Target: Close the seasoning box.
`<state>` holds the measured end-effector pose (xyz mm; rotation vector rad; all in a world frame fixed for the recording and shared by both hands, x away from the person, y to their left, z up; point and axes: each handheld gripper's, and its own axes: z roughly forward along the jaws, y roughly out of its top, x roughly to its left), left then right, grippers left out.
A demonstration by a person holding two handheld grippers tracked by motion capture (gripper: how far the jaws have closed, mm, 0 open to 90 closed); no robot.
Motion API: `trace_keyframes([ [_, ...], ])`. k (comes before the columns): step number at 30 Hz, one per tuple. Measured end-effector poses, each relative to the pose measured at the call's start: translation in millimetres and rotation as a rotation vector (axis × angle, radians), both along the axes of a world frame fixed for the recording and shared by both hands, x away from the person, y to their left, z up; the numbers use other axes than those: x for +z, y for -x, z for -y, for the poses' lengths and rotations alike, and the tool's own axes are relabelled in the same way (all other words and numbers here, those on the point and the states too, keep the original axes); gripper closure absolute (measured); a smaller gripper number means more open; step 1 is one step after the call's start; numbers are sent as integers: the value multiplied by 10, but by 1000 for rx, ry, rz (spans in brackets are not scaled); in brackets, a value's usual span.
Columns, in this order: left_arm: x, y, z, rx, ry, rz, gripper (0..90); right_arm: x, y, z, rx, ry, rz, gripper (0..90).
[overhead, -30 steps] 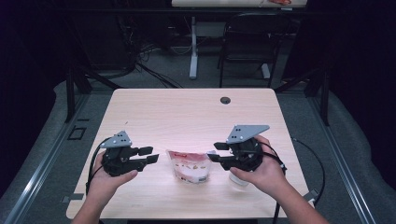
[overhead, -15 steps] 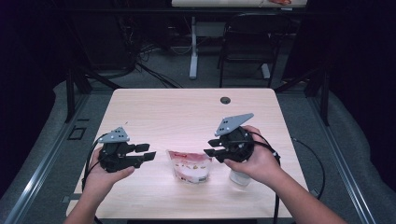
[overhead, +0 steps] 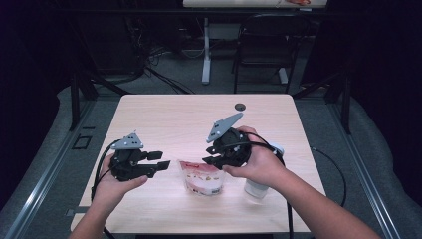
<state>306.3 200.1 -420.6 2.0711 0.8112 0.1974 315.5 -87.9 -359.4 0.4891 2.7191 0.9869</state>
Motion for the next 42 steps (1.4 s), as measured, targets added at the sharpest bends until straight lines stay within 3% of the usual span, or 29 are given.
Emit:
trace_keyframes([
  [8, -35, 58, -58, 2, 26, 9, 566, -6, -39, -239, 49, 16, -23, 685],
  [17, -73, 63, -89, 7, 66, 15, 577, -92, -81, -493, 81, 85, -27, 658],
  [22, -51, 74, -89, 3, 62, 25, 576, -151, -99, -593, 91, 135, -52, 691],
  [33, -87, 69, -147, 21, 69, 22, 575, -301, -191, -696, 90, 212, -79, 759],
  [42, -101, 71, -173, 27, 69, 17, 572, -337, -218, -717, 86, 231, -98, 786],
])
